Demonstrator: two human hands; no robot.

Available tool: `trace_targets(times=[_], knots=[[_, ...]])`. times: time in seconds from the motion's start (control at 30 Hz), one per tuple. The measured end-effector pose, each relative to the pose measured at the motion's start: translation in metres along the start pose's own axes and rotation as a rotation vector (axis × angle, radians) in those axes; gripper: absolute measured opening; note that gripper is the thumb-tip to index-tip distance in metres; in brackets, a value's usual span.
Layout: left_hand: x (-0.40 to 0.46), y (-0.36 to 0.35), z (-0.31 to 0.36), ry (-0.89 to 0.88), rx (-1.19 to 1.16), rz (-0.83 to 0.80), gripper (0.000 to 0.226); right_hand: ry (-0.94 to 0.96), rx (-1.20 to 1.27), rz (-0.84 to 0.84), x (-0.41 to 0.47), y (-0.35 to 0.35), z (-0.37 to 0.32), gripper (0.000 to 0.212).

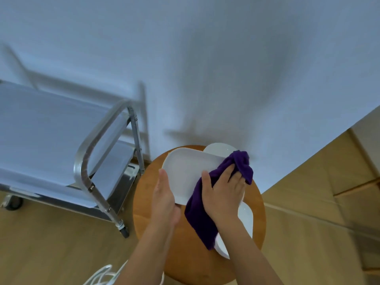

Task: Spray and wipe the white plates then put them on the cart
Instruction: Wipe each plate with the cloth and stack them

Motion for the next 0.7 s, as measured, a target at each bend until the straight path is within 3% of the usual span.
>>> trace_targets(times=[0.13,0.23,0.5,0.7], knots=[[-0.015,-0.014,0.015,-0.077,0.08,-0.099,0.029,0.092,0.096,0.092,-0.003,0.01,-0.011,0.079],[-0.021,-0.022,0.027,-0.087,0.159,-0.178,0.043,0.29,0.114,0.054,-0.01,0.012,-0.022,0.067],[-0.033,-0.02,0.051,-0.119,0.282,-0.276,0.039,0.838,0.171,-0.058,-0.019,0.024,-0.053,0.056],[-0.048,-0.014,0.062,-0.258,0.351,-0.262,0.036,0.819,0.084,0.084,-0.008,0.043,-0.065,0.057]])
Point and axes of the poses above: each hand's wrist, its own x-axis towards the middle knuckle, its own y-axis out of the back of the hand, z = x × y, the point moved 1 cm from there along x, towards the middle knuckle, and after that the axes turned 10 degrees about -y, right-handed, at the moved point
